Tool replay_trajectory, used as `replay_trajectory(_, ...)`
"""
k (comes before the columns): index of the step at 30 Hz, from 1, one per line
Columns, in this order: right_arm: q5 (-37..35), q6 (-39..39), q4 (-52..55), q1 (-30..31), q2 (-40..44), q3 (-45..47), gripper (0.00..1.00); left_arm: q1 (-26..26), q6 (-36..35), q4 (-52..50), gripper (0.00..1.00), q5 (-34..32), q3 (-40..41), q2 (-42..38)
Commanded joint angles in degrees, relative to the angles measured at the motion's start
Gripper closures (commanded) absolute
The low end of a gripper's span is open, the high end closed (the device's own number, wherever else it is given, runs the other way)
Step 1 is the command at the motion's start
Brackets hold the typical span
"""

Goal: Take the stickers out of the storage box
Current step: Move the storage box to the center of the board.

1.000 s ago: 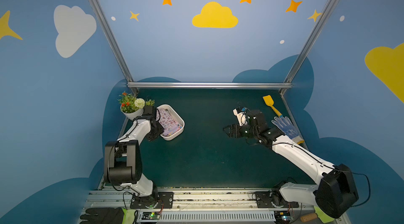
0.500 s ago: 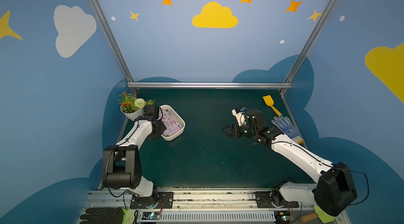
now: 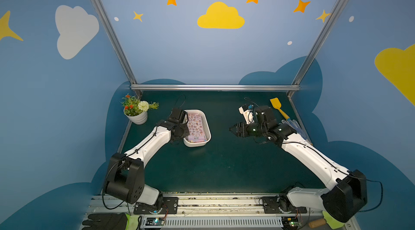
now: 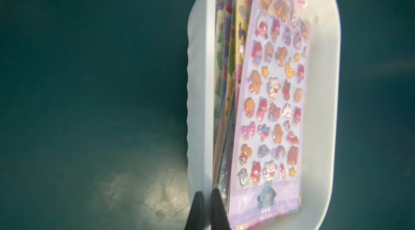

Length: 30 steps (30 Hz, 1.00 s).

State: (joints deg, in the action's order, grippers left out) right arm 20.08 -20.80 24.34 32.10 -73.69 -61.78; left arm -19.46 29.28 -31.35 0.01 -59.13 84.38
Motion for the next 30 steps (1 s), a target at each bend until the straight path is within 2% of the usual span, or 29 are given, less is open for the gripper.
replay_trajectory(1, 0.81, -0.01, 4.79, 0.33, -0.88, -2.43, 0.35, -2.45, 2.11, 4.81, 0.96, 0.99, -0.89, 0.99)
replay_trajectory(10, 0.11, -0.60, 8.00, 2.97, -8.45, -7.33, 0.43, -5.83, 6.94, 13.16, 0.96, 2.28, 5.02, 1.90)
replay_trajectory(18, -3.25, -0.23, 12.57, 7.81, -21.25, -17.12, 0.50, -6.36, 10.77, 18.72, 0.96, 1.47, 12.12, 0.96)
replay_trajectory(21, -3.84, -0.47, 13.62, 9.05, -25.65, -20.82, 0.52, -6.38, 10.80, 19.15, 0.92, 1.40, 13.28, 1.06)
replay_trajectory(27, -5.68, -1.17, 14.40, 11.10, -32.21, -27.34, 0.55, -6.34, 10.65, 20.46, 0.71, 1.13, 13.87, -0.10)
replay_trajectory(30, -6.54, -1.08, 15.61, 11.22, -35.69, -30.95, 0.57, -6.37, 10.01, 19.85, 0.65, 0.02, 12.55, 0.53)
